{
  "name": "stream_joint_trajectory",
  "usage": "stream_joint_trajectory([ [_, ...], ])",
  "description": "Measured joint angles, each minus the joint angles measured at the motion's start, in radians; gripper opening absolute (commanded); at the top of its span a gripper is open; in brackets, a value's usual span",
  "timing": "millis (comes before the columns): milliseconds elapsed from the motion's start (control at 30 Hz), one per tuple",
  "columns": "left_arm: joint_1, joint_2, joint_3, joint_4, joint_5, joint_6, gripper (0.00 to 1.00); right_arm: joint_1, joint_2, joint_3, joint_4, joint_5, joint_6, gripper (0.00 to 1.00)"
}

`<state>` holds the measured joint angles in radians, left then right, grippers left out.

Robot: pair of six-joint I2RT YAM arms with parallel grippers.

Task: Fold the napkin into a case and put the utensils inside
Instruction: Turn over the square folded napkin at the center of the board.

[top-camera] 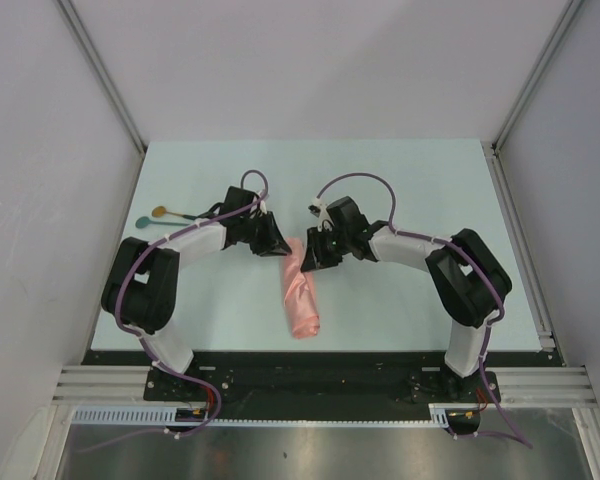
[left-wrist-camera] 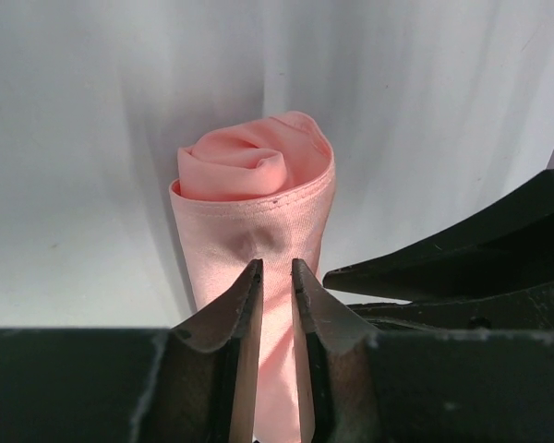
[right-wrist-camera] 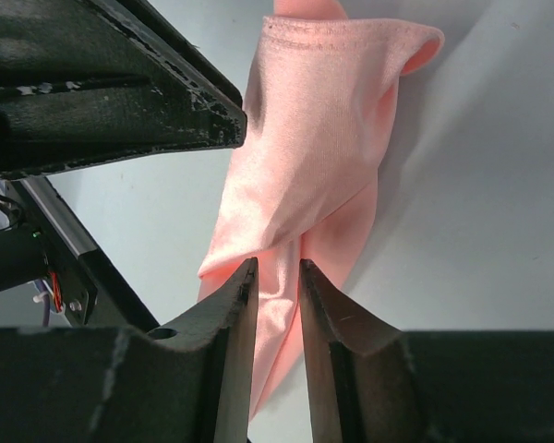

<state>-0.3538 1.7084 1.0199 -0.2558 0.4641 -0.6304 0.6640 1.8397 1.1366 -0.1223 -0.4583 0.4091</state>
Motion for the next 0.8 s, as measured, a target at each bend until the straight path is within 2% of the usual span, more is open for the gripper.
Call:
stream_joint_trajectory([
  [333, -0.009, 0.009, 0.016, 0.000, 0.000, -0.001, 0.24, 0.007, 0.036, 0.000, 0.011, -0.012, 0.002, 0.26],
  [600, -0.015, 0.014, 0.039, -0.001, -0.001, -0.002, 0.24, 0.012, 0.055, 0.000, 0.038, -0.025, 0.016, 0.05],
  [800, -0.026, 0.026, 0.058, -0.003, -0.002, -0.002, 0.24, -0.010, 0.054, -0.043, 0.076, -0.024, 0.032, 0.00],
])
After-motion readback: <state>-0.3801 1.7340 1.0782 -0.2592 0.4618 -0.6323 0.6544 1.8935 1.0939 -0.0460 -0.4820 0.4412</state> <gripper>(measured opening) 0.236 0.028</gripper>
